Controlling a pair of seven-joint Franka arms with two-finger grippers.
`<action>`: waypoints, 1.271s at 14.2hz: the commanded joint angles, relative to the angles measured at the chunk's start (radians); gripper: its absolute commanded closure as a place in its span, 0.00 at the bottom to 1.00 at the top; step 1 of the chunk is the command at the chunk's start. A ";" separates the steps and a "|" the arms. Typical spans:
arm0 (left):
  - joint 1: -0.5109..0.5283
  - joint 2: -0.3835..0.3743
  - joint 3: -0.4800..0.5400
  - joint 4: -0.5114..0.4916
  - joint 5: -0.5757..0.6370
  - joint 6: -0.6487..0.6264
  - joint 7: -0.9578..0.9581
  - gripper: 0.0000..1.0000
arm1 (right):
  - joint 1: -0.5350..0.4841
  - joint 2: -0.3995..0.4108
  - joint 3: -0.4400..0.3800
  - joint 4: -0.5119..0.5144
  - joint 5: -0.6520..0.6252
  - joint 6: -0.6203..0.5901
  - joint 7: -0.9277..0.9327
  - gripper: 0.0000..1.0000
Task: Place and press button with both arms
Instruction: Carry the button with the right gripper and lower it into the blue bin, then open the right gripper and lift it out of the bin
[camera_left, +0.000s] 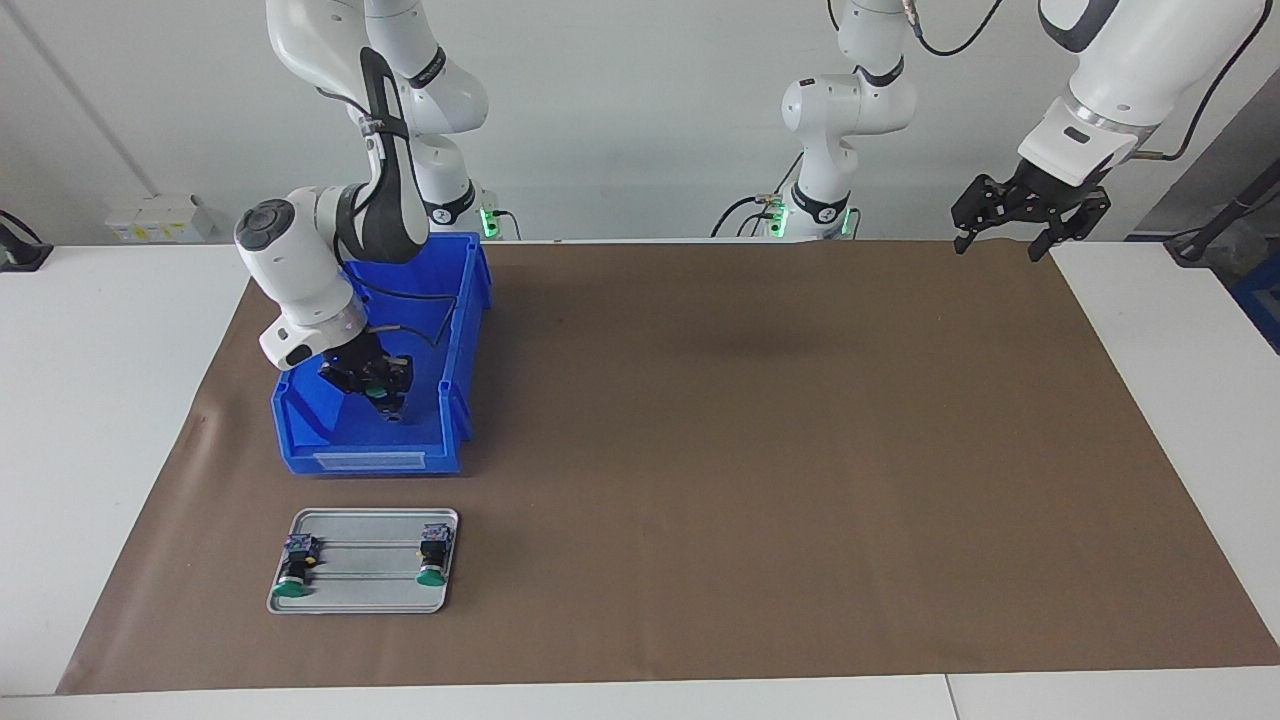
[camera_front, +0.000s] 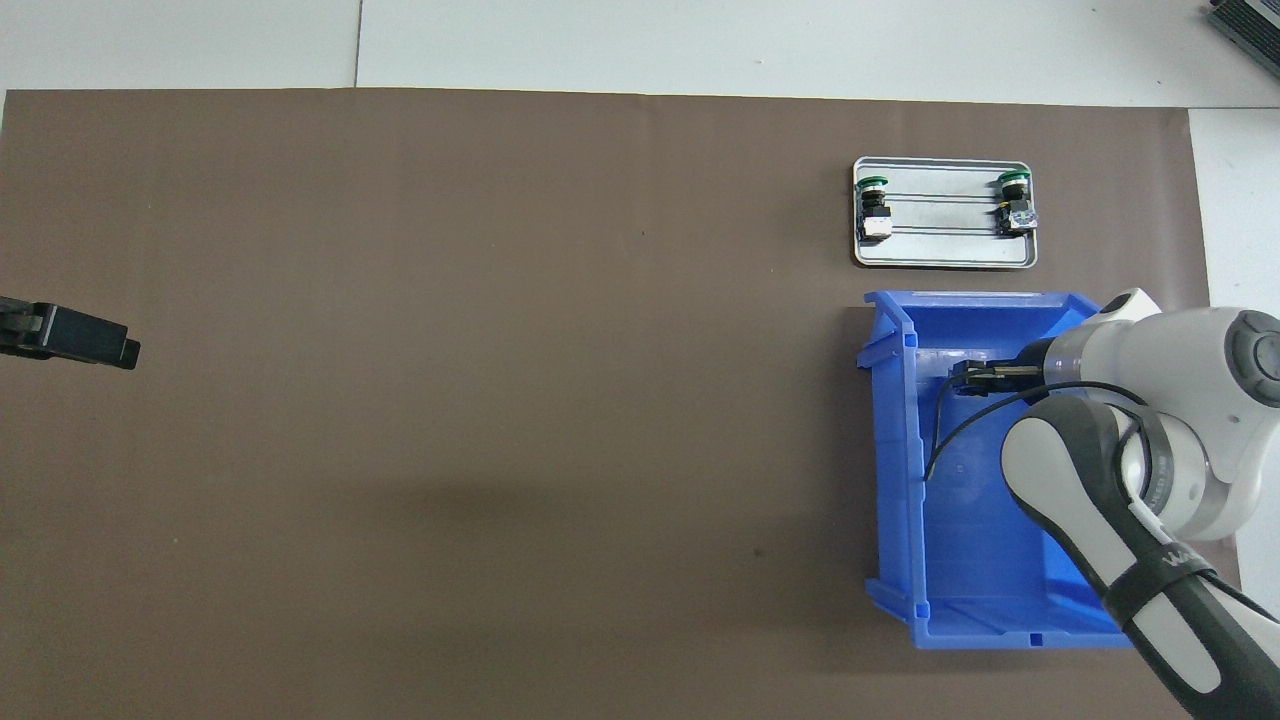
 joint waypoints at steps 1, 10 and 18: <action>0.009 -0.029 -0.005 -0.036 0.015 0.019 0.006 0.00 | 0.000 -0.005 0.001 -0.020 -0.018 0.017 -0.007 1.00; 0.009 -0.029 -0.005 -0.036 0.015 0.019 0.006 0.00 | 0.022 -0.034 0.000 -0.003 -0.018 -0.001 0.030 0.00; 0.009 -0.029 -0.005 -0.036 0.015 0.019 0.006 0.00 | 0.006 -0.108 0.000 0.382 -0.114 -0.439 0.134 0.00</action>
